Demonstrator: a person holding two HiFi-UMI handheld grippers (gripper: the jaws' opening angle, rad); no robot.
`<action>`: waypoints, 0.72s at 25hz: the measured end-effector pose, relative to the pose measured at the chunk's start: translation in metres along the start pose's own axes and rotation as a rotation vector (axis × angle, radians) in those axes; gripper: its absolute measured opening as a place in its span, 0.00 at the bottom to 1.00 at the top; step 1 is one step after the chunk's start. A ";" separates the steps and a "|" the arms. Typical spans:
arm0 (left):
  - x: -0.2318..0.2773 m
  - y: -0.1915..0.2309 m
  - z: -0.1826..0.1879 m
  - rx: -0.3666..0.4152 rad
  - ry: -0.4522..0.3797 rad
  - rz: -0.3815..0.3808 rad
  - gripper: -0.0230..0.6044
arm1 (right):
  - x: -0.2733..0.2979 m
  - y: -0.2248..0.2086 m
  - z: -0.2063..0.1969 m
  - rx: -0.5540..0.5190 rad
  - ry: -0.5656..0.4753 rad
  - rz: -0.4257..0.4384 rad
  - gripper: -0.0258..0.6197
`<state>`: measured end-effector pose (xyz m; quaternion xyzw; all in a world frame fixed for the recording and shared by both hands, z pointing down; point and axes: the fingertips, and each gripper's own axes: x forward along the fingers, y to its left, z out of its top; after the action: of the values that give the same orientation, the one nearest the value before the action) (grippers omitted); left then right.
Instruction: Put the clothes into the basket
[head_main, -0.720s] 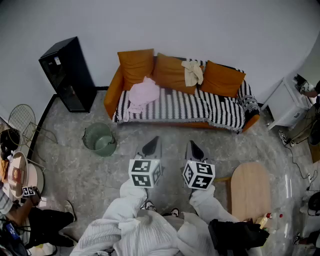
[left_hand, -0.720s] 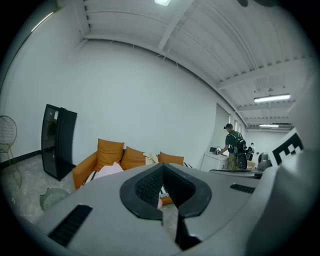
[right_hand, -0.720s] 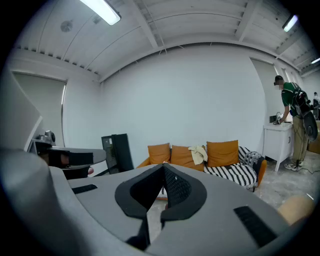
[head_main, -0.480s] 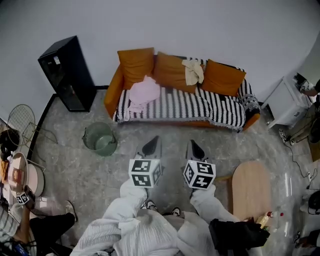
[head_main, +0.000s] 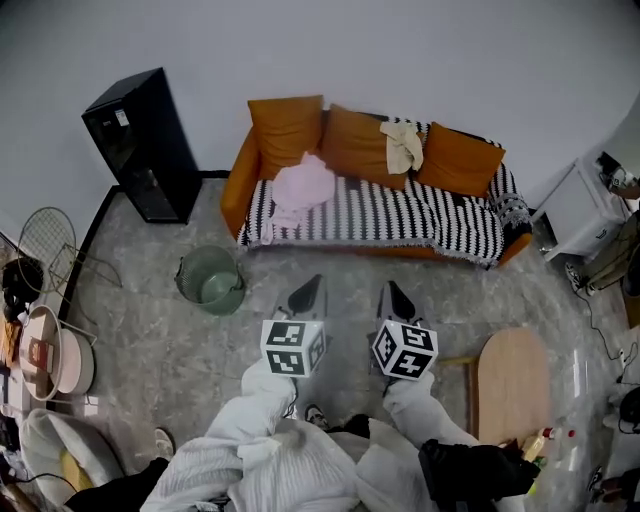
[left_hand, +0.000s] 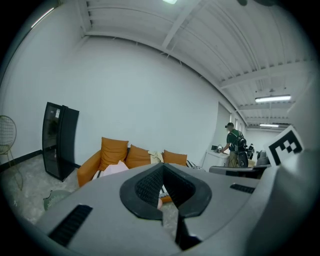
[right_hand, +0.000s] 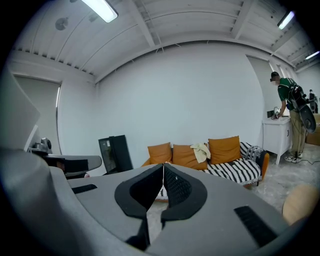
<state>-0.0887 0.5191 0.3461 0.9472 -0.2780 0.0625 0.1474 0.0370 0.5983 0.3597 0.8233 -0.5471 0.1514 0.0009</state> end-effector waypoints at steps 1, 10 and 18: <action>0.001 0.006 -0.001 -0.003 0.005 0.004 0.04 | 0.004 0.003 -0.002 0.002 0.005 0.000 0.08; 0.021 0.052 -0.005 -0.028 0.023 0.050 0.04 | 0.053 0.021 -0.012 0.008 0.050 0.031 0.08; 0.065 0.101 0.006 -0.047 0.036 0.135 0.04 | 0.133 0.028 0.001 0.011 0.078 0.088 0.08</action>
<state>-0.0892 0.4031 0.3779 0.9213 -0.3398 0.0828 0.1700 0.0589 0.4671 0.3871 0.7918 -0.5816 0.1864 0.0112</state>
